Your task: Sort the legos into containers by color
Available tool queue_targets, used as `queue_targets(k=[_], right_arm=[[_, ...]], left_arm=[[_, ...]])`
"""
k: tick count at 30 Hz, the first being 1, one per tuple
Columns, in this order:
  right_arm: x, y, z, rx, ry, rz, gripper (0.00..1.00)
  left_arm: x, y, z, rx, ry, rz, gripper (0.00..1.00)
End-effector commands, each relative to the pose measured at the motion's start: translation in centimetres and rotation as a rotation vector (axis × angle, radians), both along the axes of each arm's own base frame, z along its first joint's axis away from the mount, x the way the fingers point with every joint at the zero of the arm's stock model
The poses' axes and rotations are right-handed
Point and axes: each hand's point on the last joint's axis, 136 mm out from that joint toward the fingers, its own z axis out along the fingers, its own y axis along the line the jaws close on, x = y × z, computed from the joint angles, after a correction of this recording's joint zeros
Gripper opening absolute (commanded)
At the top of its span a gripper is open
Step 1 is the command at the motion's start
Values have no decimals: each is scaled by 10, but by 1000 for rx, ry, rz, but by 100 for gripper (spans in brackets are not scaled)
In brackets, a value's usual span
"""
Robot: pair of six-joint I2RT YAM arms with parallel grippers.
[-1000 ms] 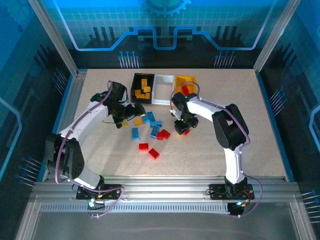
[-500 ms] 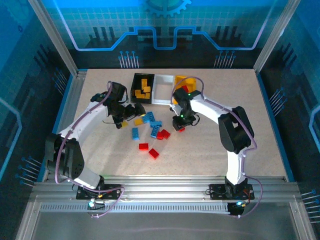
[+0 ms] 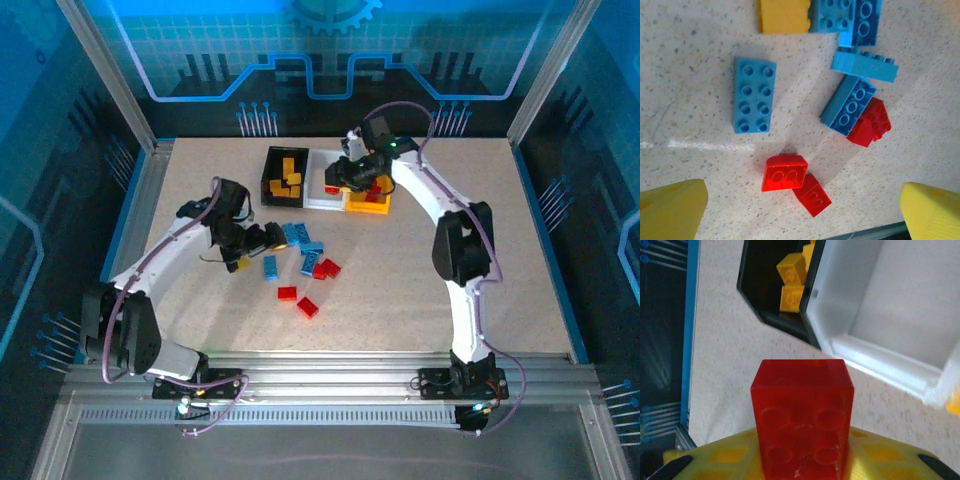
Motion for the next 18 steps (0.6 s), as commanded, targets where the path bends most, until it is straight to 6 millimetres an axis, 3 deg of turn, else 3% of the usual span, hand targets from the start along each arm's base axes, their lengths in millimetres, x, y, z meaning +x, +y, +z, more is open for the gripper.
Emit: queue_targets(k=[1, 3, 9, 14, 18], right_arm=[[16, 11, -12, 31, 69, -47, 43], [26, 14, -21, 25, 80, -56, 45], [45, 13, -15, 32, 45, -91, 53], [37, 13, -3, 20, 10, -59, 54], [29, 6, -8, -55, -18, -35, 55]], left_arm=[[-20, -1, 4, -6, 28, -24, 99], [-25, 3, 6, 7, 29, -25, 99], [-41, 9, 12, 23, 43, -12, 99], [-51, 16, 17, 36, 38, 20, 99], [-57, 18, 14, 35, 36, 38, 99]])
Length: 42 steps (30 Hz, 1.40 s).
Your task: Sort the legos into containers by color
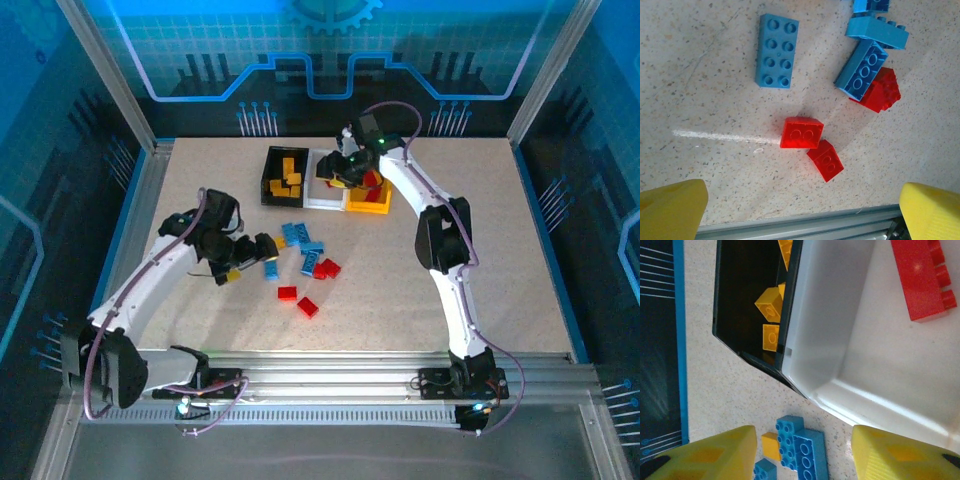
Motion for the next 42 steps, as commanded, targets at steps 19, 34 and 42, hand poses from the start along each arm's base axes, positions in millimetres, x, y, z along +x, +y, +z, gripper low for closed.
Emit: queue_targets(k=[19, 34, 42], right_arm=[[59, -3, -29, -506, -380, -2, 50], [23, -39, -70, -615, -168, 20, 53], [-50, -48, -74, -608, -56, 79, 53]], left_arm=[[-5, -7, 0, -9, 93, -44, 99], [-9, -6, -8, -15, 91, -35, 99], [-2, -10, -16, -38, 77, -21, 99]])
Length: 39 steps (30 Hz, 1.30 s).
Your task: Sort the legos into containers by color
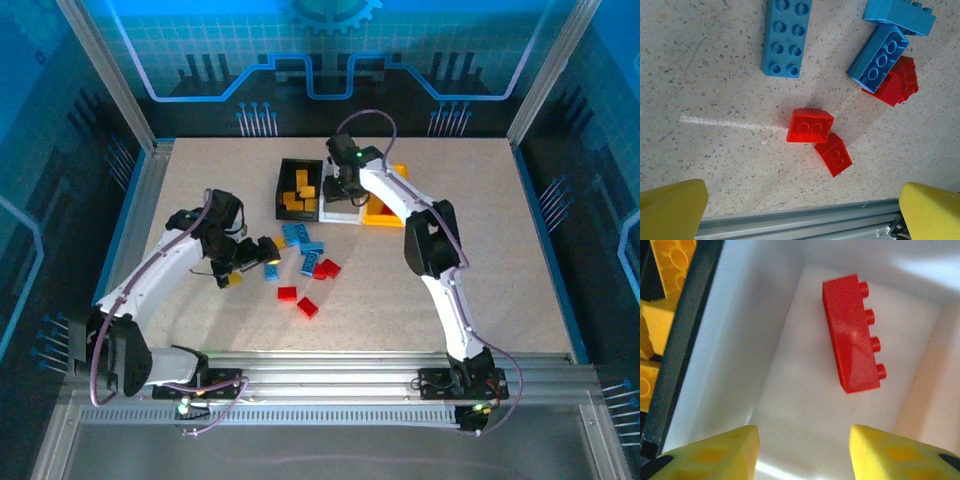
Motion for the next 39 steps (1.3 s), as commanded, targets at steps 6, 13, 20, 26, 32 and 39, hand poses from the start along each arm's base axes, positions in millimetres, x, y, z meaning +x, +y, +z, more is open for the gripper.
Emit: queue_targets(k=[6, 13, 20, 26, 32, 39], right_arm=[[-80, -7, 7, 4, 92, 21, 52], [-66, -18, 50, -48, -30, 70, 46], [-39, -35, 38, -135, -12, 119, 41], [-25, -31, 21, -163, 0, 155, 41], [-19, -28, 2, -188, 28, 173, 42], [-17, -33, -13, -233, 49, 183, 42]], left_arm=[[2, -8, -3, -47, -15, 5, 99], [-1, -8, -3, -61, -30, 19, 99], [-10, -5, -1, -65, -31, 44, 99], [-18, -2, -1, -51, -14, 44, 99], [-19, -1, -1, -46, -8, 41, 99], [-24, -1, -4, -48, 7, 43, 99]])
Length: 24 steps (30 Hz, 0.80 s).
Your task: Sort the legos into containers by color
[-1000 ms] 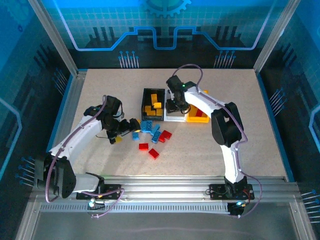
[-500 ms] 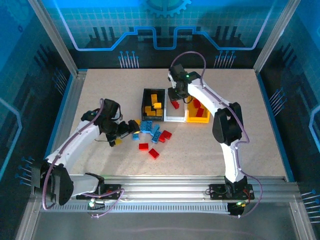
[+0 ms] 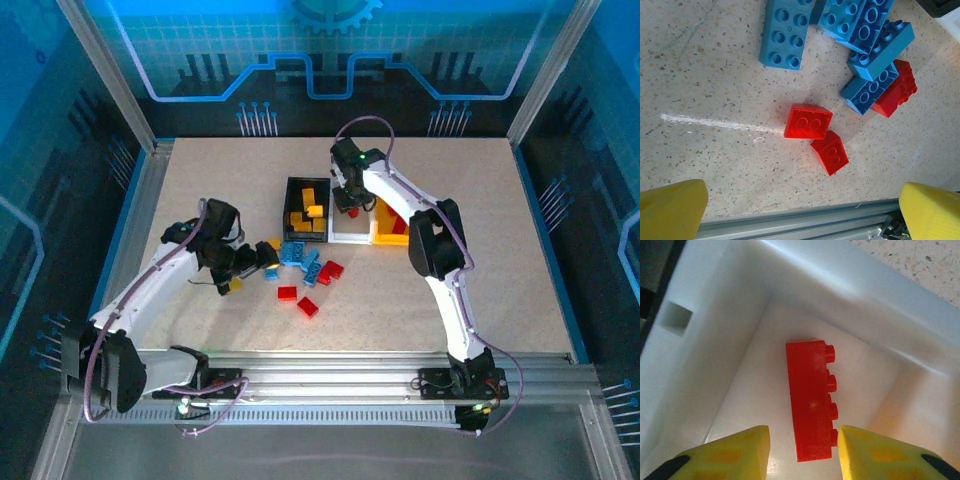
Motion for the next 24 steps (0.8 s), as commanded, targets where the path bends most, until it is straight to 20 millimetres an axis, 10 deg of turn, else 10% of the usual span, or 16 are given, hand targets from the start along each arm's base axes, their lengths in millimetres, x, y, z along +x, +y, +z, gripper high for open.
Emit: queue_targets(k=[1, 24], right_arm=[[0, -4, -7, -49, 18, 19, 42], [-5, -5, -36, -158, 74, 60, 35]], left_arm=[[-13, 0, -1, -6, 32, -1, 99], [-18, 1, -10, -14, 57, 7, 99]])
